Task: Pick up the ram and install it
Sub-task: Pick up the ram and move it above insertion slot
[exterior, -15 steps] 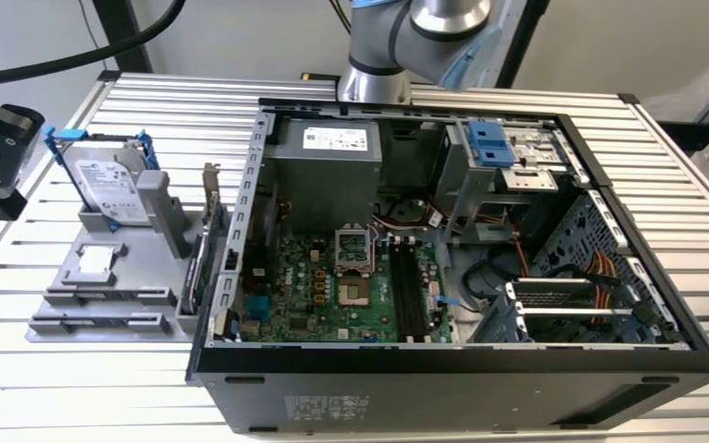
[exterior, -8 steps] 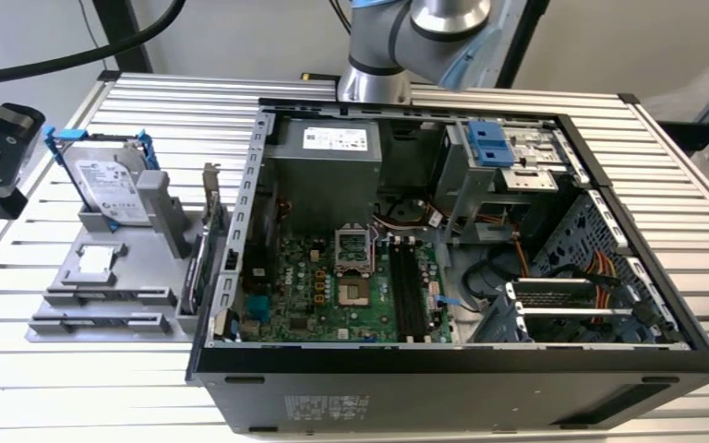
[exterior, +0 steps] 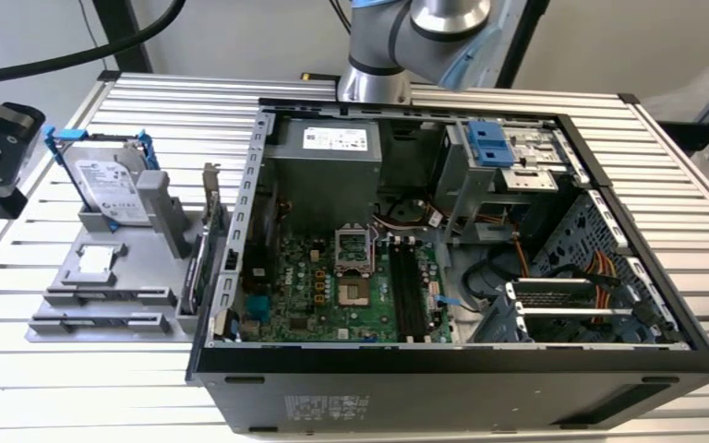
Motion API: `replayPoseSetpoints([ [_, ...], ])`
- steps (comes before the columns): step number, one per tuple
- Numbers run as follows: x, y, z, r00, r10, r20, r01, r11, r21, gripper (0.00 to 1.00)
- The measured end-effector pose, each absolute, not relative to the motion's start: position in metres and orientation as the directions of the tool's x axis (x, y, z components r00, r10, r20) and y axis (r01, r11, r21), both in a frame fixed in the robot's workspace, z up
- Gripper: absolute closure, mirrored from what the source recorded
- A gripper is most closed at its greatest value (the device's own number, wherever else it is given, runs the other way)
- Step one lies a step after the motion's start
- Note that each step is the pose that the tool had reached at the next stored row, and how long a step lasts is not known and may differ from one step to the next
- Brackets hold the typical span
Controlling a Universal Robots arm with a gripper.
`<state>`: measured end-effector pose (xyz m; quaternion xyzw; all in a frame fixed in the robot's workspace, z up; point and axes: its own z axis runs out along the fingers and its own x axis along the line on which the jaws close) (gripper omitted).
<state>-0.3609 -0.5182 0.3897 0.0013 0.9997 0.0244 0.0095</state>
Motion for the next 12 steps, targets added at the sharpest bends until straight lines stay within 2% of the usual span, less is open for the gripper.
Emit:
replayPoseSetpoints([
  [12, -0.3613, -0.5178, 0.3897, -0.997, -0.069, -0.019, -0.070, 0.996, 0.049, 1.00],
])
